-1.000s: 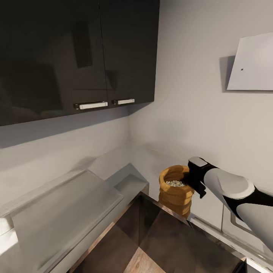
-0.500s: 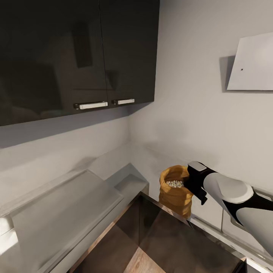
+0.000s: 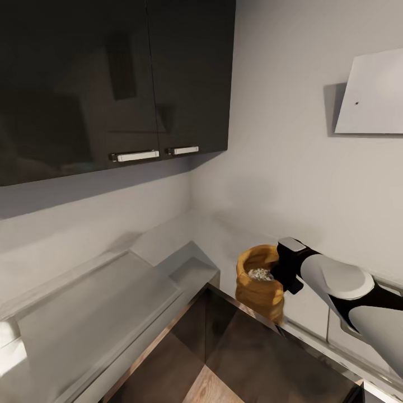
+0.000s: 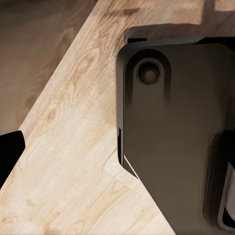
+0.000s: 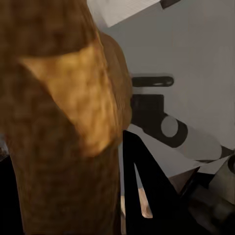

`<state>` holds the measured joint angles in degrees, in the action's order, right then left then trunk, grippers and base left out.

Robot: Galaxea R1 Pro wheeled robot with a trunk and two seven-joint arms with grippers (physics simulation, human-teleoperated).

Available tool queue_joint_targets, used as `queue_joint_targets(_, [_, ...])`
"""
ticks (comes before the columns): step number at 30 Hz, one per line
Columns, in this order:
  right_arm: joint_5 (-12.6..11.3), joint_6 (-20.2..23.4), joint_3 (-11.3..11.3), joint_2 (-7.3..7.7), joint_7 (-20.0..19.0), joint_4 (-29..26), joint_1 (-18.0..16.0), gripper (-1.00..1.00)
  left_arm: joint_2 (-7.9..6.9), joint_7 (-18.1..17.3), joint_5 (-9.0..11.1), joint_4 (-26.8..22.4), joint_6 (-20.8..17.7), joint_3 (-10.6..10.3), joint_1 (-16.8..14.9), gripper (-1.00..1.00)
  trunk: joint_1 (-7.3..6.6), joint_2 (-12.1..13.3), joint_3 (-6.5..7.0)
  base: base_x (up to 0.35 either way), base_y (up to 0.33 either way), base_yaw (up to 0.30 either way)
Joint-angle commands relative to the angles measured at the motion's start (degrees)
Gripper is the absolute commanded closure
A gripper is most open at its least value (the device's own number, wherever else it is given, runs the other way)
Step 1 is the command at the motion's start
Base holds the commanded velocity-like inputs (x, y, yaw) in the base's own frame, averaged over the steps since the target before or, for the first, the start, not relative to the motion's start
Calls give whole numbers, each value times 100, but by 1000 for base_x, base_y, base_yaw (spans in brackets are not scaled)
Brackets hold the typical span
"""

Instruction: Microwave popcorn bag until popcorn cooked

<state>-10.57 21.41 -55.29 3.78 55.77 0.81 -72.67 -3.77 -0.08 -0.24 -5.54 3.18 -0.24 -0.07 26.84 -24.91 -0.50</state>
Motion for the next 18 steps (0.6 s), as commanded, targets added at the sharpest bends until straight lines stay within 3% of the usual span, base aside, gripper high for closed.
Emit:
queue_joint_targets(1, [-56,34,24,0,16,8,16,100,-1,-1,-2,0,16,-3,4,-100,4,-2,-7,0,0,0])
queue_joint_targets(6, [-60,47,-32,0,21,-9,16,100,-1,-1,-2,0,16,-3,6,-100,4,-2,30,0,0,0])
queue_joint_targets(10, [-59,49,-602,2,22,-17,16,100,-1,-1,-2,0,16,-3,-1,-100,4,-2,67,0,0,0])
queue_joint_targets(12, [-59,57,-704,2,25,-19,16,100,-1,-1,-2,0,16,-3,0,-100,4,-2,86,0,0,0])
queue_joint_targets(18, [-66,65,-771,9,30,-59,16,100,-1,-1,-2,0,16,-3,0,-100,4,-2,143,0,0,0])
